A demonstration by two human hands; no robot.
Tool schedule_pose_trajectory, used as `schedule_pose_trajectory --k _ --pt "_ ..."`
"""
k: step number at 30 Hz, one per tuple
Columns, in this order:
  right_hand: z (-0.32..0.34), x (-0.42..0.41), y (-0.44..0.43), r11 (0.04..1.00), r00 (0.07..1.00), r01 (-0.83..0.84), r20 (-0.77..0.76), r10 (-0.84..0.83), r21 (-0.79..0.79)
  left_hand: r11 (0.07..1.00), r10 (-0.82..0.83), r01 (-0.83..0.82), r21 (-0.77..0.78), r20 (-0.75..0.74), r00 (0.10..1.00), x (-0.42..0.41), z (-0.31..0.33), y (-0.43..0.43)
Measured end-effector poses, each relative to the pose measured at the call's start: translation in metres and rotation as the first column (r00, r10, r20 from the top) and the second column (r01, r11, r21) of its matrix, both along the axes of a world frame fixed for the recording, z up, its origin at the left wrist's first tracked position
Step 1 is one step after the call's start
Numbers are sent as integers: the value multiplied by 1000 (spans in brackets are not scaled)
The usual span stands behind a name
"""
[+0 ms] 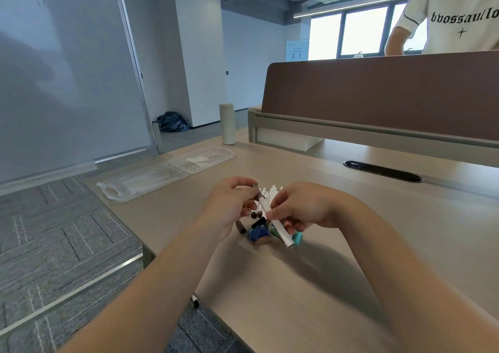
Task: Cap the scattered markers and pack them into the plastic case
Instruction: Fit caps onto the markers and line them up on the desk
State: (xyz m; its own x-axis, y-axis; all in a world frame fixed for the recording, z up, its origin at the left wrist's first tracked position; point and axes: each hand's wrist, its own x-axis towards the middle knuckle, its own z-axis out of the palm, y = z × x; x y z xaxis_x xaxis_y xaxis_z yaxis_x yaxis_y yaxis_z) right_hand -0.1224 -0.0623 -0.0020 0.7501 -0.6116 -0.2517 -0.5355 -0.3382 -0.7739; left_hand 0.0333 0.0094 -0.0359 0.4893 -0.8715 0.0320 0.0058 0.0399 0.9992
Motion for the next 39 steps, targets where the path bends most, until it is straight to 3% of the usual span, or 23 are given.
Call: schedule_pose_trajectory --k 6,13,17,20,25,29,33,39 --pt "-1 3 -3 988 996 55 71 -45 -145 997 59 -51 -51 170 984 -5 1 0" --pt "2 -2 -3 975 984 121 149 -94 -186 990 112 -94 -102 188 976 -13 3 -8" --pt "8 -13 -6 973 984 154 111 -137 -172 995 86 -69 -74 247 965 -26 10 -14" --pt "11 -21 -17 929 951 304 129 -281 -209 1000 30 -28 -10 334 942 -31 18 -17" --pt "-12 -25 -53 821 852 461 -92 -516 -336 997 6 -35 62 418 908 -29 27 -22" --pt "-28 -20 -68 758 785 441 -203 -586 -481 996 -39 3 86 426 904 -28 28 -24" --pt "-31 -17 -73 744 757 418 -253 -603 -521 996 -49 14 85 426 903 -28 25 -27" --pt "-32 2 -73 678 782 458 -101 -614 -575 990 -65 -12 143 523 850 -27 17 -28"
